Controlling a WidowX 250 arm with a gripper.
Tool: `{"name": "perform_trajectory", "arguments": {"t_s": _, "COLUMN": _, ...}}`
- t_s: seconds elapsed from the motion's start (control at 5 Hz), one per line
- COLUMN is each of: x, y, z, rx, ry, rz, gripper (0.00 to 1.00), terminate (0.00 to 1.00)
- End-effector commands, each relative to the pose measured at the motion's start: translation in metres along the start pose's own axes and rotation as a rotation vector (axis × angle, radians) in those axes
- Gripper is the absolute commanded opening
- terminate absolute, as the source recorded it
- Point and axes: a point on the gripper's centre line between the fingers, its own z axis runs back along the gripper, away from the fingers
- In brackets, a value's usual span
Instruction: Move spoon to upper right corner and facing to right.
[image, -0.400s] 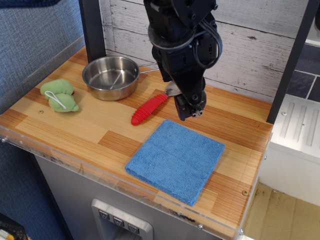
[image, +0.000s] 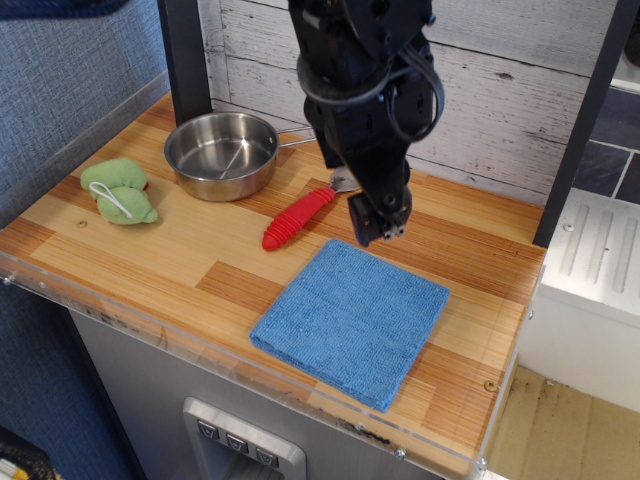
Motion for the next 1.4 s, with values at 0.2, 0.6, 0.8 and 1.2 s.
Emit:
{"name": "perform_trajectory", "arguments": {"t_s": 0.2, "x": -0.012, "y": 0.055, "z": -0.016, "rx": 0.073, "ry": 0.129, "rz": 0.389, "gripper": 1.00, "terminate": 0.00}}
{"name": "perform_trajectory", "arguments": {"t_s": 0.6, "x": -0.011, "y": 0.067, "z": -0.035, "rx": 0.093, "ry": 0.241, "rz": 0.614, "gripper": 1.00, "terminate": 0.00}}
{"name": "perform_trajectory", "arguments": {"t_s": 0.8, "x": -0.018, "y": 0.071, "z": -0.053, "rx": 0.105, "ry": 0.295, "rz": 0.622, "gripper": 1.00, "terminate": 0.00}}
{"name": "perform_trajectory", "arguments": {"t_s": 1.2, "x": -0.055, "y": 0.074, "z": -0.084, "rx": 0.126, "ry": 0.418, "rz": 0.657, "gripper": 1.00, "terminate": 0.00}}
